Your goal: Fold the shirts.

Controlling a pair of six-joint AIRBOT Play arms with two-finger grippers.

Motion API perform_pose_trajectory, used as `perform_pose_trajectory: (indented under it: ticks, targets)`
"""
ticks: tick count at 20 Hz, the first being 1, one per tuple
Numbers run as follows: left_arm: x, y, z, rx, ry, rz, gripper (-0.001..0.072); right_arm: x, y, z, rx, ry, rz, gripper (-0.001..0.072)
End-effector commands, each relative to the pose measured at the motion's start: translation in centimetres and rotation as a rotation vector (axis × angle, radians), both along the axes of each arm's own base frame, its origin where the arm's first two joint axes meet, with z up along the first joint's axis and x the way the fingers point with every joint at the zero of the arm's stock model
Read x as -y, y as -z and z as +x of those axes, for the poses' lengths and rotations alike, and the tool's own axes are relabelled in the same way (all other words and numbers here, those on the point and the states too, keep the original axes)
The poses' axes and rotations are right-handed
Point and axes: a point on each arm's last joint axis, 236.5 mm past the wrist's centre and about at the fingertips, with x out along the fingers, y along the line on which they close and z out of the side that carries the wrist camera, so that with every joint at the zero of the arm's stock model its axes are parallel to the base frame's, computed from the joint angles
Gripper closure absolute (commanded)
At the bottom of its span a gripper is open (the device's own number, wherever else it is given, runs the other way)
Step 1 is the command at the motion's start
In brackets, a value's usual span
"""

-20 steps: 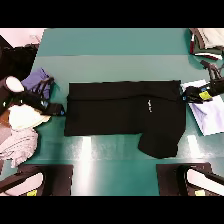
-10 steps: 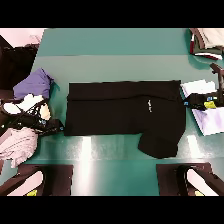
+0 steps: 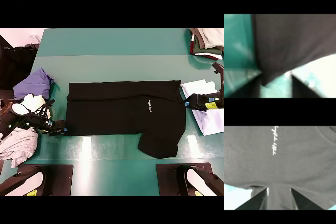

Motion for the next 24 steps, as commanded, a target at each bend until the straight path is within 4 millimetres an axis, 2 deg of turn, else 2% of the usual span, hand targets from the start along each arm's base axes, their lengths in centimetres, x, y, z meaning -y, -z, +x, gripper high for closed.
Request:
perform_pose_trajectory:
  ticks: [1,4,7,8,9,11,13,15,20,22,23,24]
  targets:
    - [0.7,-0.1,0.2,0.005,0.003,-0.010,0.0683,0.7,0.8,-1.4,-0.059,-0.018,-0.043,0.0394]
    - [0.6,-1.0,0.6,0.018,0.023,-0.006,0.0684,3.6,3.2,-4.3,-0.199,0.003,-0.162,0.0394]
    - [0.6,-2.7,2.0,0.068,0.063,-0.007,0.0684,4.6,7.1,-7.9,-0.348,0.066,-0.123,0.0391]
    - [0.5,-3.2,2.7,0.086,0.063,-0.005,0.0684,4.8,8.6,-9.2,-0.397,0.099,-0.092,0.0348]
    - [0.5,-3.5,3.0,0.099,0.063,-0.003,0.0684,4.9,9.9,-10.5,-0.448,0.129,-0.064,0.0271]
    - [0.5,-3.7,3.2,0.105,0.061,-0.004,0.0684,5.1,12.4,-12.3,-0.519,0.191,-0.016,0.0262]
    - [0.5,-3.7,3.2,0.105,0.060,-0.005,0.0684,4.3,14.1,-12.1,-0.518,0.246,0.055,0.0284]
    - [0.5,-3.7,3.2,0.104,0.060,-0.005,0.0684,3.6,15.0,-10.9,-0.478,0.269,0.108,0.0327]
    - [0.5,-3.7,3.2,0.102,0.061,-0.006,0.0683,3.1,16.6,-9.9,-0.485,0.243,0.095,0.0403]
    - [0.5,-3.7,3.2,0.102,0.061,-0.005,0.0683,3.2,16.8,-9.6,-0.467,0.222,0.060,0.0405]
    - [0.5,-3.7,3.2,0.102,0.061,-0.005,0.0683,3.3,16.7,-9.5,-0.450,0.211,0.038,0.0457]
    - [0.5,-3.7,3.2,0.103,0.061,-0.005,0.0683,3.6,16.5,-9.5,-0.432,0.197,0.005,0.0607]
